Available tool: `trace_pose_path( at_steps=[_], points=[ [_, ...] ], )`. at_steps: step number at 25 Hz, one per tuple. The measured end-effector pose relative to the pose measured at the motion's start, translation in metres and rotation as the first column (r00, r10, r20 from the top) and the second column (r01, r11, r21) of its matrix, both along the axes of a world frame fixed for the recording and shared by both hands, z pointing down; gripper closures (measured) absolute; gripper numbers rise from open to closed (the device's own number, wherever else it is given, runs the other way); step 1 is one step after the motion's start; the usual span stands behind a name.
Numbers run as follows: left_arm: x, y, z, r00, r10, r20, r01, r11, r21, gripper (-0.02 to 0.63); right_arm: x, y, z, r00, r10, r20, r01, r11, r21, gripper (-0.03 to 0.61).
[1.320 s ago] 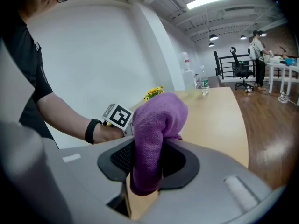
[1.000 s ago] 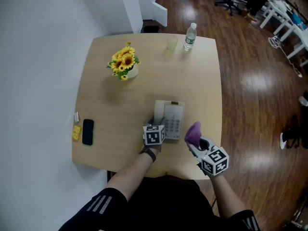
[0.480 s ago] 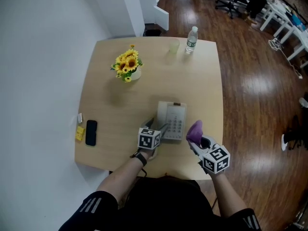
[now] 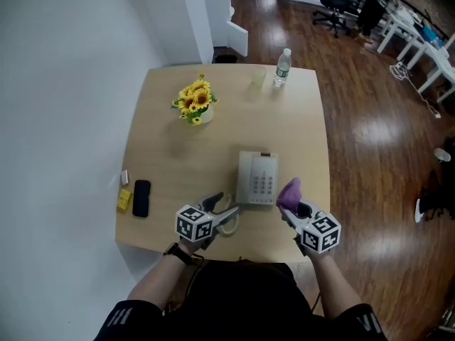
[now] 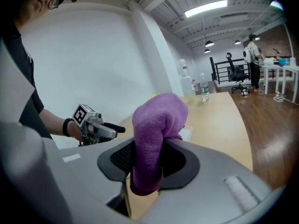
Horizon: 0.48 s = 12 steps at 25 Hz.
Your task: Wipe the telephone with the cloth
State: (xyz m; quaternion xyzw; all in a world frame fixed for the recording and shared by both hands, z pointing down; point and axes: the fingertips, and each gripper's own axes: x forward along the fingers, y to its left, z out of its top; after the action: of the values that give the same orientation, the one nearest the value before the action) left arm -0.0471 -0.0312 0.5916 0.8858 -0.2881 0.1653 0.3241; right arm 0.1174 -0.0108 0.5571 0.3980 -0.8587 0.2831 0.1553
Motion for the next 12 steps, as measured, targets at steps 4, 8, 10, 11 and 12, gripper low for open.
trace_pose_path(
  at_steps=[4, 8, 10, 11, 12],
  points=[
    [-0.019, 0.02, -0.025, 0.999, 0.025, -0.021, -0.024, 0.999, 0.047, 0.293, -0.006, 0.02, -0.004, 1.0, 0.024, -0.015, -0.024, 1.0, 0.008, 0.445],
    [-0.033, 0.041, -0.036, 0.998, 0.054, -0.029, -0.052, 0.995, 0.081, 0.293, -0.012, 0.045, -0.008, 0.998, 0.059, -0.029, -0.059, 0.998, 0.019, 0.446],
    [-0.035, 0.054, -0.04, 0.996, 0.077, -0.035, -0.074, 0.993, 0.093, 0.293, -0.013, 0.058, -0.011, 0.996, 0.085, -0.03, -0.084, 0.996, 0.028, 0.446],
    [-0.036, 0.06, -0.041, 0.995, 0.085, -0.042, -0.081, 0.992, 0.092, 0.293, -0.013, 0.064, -0.013, 0.995, 0.098, -0.031, -0.097, 0.995, 0.03, 0.446],
    [-0.036, 0.065, -0.041, 0.995, 0.091, -0.049, -0.087, 0.993, 0.086, 0.295, -0.015, 0.07, -0.014, 0.993, 0.11, -0.031, -0.11, 0.994, 0.03, 0.446]
  ],
)
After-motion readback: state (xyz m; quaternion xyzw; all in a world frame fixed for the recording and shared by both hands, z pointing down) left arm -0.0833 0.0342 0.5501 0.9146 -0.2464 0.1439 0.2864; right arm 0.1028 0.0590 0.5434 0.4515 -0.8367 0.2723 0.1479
